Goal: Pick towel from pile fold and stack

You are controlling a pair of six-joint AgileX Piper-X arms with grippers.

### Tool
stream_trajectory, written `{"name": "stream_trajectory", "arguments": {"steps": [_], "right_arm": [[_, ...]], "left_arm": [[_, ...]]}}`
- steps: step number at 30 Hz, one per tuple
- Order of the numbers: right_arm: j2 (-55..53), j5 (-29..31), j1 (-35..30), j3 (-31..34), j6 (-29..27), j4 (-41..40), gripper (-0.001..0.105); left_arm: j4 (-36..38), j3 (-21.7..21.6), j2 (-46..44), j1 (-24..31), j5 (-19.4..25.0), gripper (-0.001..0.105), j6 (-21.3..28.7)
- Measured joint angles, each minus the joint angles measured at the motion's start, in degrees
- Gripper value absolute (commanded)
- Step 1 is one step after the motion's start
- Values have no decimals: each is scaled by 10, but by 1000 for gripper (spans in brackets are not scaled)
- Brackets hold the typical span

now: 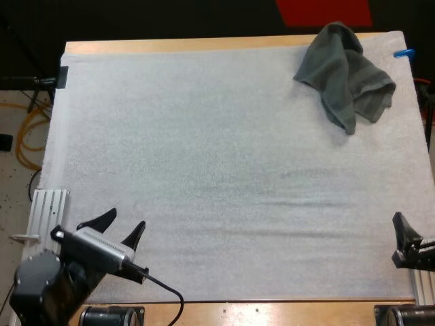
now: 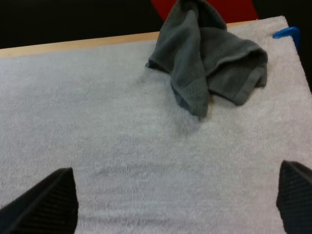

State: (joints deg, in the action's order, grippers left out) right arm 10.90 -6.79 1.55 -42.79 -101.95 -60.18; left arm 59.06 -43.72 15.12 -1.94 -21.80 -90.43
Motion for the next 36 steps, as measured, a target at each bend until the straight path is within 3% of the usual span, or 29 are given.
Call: {"name": "stream_trajectory", "arguments": {"steps": [4,8,12,16,25,36], "right_arm": [[49,-15,0,-42,-21,-4,80],[99,-53,0,-83,-24,-17,80],[150,-75,0,-115,-25,-19,81],[206,-76,0,-141,-45,-20,87],[327,-76,0,-182,-56,41,88],[576,-4,0,-258,-56,124,88]], "left_arm": [[-14,-38,50,-6,-66,51,-3],[-31,-65,79,-49,-108,51,-8],[-33,-82,102,-89,-114,55,-10],[-33,-82,132,-96,-116,68,-33],[-31,-82,159,-96,-116,68,-51],[-39,-82,159,-96,-116,68,-51]]}}
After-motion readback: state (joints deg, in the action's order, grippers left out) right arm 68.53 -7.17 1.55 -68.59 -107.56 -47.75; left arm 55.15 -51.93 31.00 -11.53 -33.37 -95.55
